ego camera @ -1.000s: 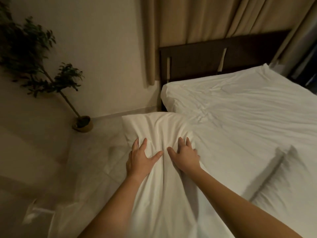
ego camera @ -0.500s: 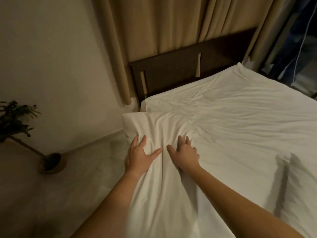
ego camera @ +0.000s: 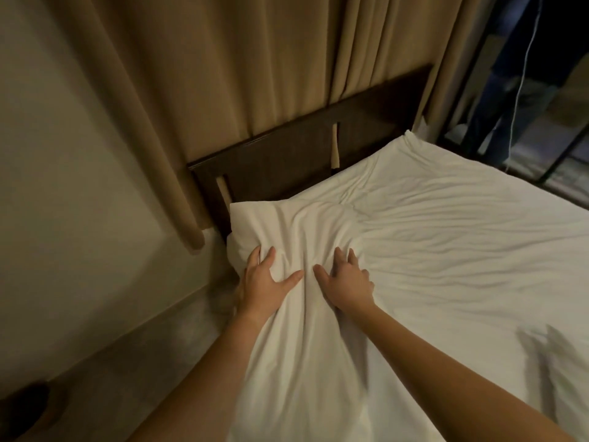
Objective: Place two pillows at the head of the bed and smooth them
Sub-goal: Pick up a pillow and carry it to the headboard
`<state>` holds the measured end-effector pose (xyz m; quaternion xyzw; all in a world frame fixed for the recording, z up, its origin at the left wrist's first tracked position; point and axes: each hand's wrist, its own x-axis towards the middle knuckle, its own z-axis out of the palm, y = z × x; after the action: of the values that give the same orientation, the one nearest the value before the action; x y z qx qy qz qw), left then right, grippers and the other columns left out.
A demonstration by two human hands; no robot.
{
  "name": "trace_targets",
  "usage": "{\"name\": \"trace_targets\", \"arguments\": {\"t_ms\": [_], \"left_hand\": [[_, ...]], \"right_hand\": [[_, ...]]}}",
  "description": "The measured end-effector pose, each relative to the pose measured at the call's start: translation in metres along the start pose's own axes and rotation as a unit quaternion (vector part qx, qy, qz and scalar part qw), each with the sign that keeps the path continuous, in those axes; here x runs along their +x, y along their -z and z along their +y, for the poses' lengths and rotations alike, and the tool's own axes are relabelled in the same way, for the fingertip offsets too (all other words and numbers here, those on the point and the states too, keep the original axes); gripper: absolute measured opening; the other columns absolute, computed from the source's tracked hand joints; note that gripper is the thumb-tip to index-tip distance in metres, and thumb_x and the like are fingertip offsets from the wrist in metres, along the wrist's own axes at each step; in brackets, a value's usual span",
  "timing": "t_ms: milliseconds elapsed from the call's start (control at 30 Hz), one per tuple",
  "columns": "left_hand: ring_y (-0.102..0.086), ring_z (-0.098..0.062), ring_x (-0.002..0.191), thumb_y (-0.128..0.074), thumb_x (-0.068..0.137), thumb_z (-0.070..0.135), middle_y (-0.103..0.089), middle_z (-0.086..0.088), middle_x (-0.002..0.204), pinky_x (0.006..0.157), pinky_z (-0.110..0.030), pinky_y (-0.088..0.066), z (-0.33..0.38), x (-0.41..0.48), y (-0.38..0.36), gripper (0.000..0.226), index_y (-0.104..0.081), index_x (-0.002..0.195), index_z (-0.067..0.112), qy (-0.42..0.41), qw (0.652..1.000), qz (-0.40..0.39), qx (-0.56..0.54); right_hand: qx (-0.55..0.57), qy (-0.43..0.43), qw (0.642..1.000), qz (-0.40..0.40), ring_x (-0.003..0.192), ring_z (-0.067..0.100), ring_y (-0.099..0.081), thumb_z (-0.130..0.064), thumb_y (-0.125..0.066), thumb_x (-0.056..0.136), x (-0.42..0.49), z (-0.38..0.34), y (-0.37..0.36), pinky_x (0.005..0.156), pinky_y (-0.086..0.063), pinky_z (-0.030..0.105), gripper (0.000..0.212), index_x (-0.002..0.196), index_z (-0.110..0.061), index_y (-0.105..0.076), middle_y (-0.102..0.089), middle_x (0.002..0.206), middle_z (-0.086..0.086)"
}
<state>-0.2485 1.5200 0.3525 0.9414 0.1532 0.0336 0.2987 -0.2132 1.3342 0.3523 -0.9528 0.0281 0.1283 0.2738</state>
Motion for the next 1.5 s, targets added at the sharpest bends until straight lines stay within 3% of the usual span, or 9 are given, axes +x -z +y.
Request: {"name": "trace_targets", "arguments": {"t_ms": [467,733,1167,1500], "left_hand": [[-0.035,-0.024,0.153,-0.064,0.080,0.083,-0.023,0.006,0.173,0.116,-0.046,-0.043,0.002,0.316,-0.033,0.099,-0.041,0.162,0.032,-0.124,0.983,-0.138,0.006],[-0.040,-0.026,0.150,-0.066,0.079,0.083,-0.029,0.002,0.171,0.115,-0.045,-0.044,-0.002,0.460,-0.031,0.098,-0.046,0.160,0.030,-0.200,0.962,-0.186,0.004],[-0.043,-0.029,0.149,-0.074,0.079,0.074,-0.034,-0.003,0.169,0.117,-0.043,-0.043,0.030,0.536,-0.057,0.094,-0.052,0.157,0.025,-0.247,0.950,-0.184,-0.047],[-0.039,-0.028,0.151,-0.068,0.081,0.079,-0.028,0.002,0.172,0.117,-0.046,-0.042,0.079,0.558,-0.131,0.096,-0.045,0.160,0.030,-0.226,0.960,-0.166,-0.032]], "right_hand": [[0.050,-0.168,0.981,0.079,0.145,0.050,-0.038,-0.069,-0.044,0.099,0.242,-0.079,-0.011,0.114,-0.035,0.061,0.083,0.167,-0.028,-0.021,-0.013,0.178,0.005],[0.064,-0.245,0.961,0.109,0.141,0.054,-0.041,-0.068,-0.046,0.098,0.336,-0.141,-0.009,0.112,-0.038,0.062,0.080,0.164,-0.027,-0.026,-0.016,0.177,0.008],[0.042,-0.264,0.951,0.157,0.144,0.053,-0.039,-0.069,-0.046,0.101,0.400,-0.145,0.019,0.114,-0.037,0.061,0.082,0.168,-0.029,-0.022,-0.013,0.178,0.007],[0.046,-0.221,0.962,0.154,0.143,0.053,-0.040,-0.067,-0.048,0.100,0.468,-0.063,0.039,0.113,-0.038,0.063,0.078,0.165,-0.029,-0.026,-0.016,0.177,0.008]]}}
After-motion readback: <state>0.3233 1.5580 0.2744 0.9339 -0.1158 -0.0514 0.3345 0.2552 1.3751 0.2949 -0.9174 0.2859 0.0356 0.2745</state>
